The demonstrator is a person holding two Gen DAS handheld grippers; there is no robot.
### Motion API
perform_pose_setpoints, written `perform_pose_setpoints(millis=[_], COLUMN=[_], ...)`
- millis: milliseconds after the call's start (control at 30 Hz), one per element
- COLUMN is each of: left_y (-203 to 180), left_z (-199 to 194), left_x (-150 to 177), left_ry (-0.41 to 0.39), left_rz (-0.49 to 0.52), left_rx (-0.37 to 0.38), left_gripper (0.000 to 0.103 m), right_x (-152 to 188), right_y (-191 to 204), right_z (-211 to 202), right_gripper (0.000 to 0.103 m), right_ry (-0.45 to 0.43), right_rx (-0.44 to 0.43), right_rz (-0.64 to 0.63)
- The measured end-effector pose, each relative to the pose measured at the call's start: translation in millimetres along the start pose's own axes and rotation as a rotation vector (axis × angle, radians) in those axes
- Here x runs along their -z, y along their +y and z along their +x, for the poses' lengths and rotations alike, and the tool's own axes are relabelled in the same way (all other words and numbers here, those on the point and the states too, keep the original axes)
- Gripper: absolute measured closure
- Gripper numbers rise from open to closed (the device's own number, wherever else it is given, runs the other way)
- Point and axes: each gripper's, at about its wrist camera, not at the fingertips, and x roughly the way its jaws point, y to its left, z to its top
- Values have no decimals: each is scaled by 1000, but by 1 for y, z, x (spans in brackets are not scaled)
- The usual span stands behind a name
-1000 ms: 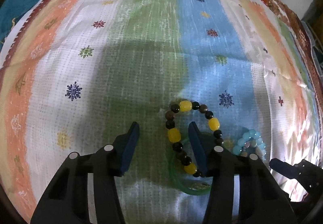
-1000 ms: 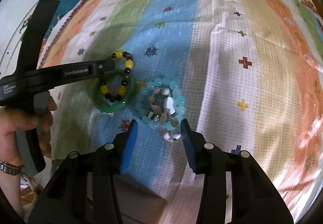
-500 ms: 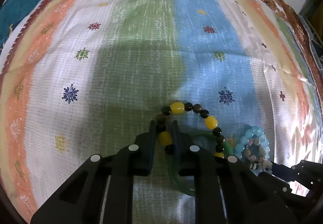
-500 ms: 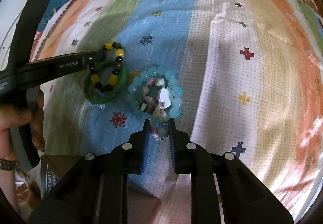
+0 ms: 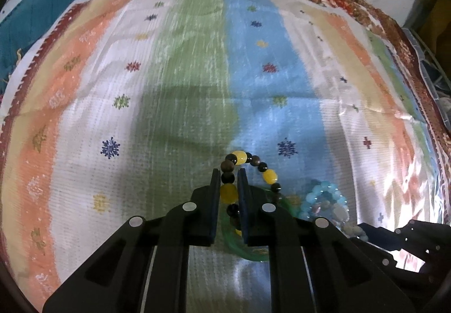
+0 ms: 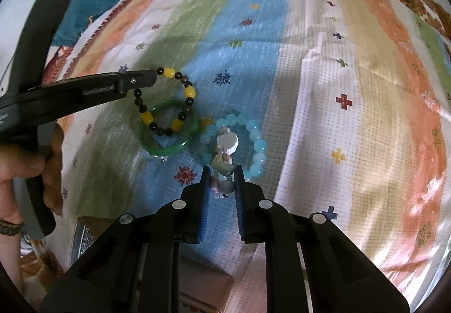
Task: Organize jewelry
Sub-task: 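Grasp yellow-and-black bead bracelet with left gripper while right gripper grasps white stones, then lift yellow-black bracelet with left gripper while right gripper carries white stones toward tin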
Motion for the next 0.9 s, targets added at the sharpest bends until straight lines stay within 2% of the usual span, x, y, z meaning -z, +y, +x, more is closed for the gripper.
perform_pose_setpoints(millis=[100,200,400,600,733,900], left_y=[-7,-14,-21,-19,-12,-16], left_z=[-10,-23,-46,-58,-63,-77], left_x=[-1,-1,1,7,9,15], left_ry=[-25,-60,-105,-120,-109,-139], left_rz=[17,45,55,47,-3,10], left_rx=[19,4,8,9,49,11], left_gripper=[92,92,92,92,92,92], right_x=[0,0,1,4,6,11], right_y=[3,6,12,18,19,17], right_z=[-14,-28,-34,-45,-49,-59], right_gripper=[86,86,86,86,86,86], right_ry=[-26,-60,-79,-107,-116,-137], right_rx=[-5,6,2,0,3,-3], right_rz=[-6,-10,-25,-23,-26,-12])
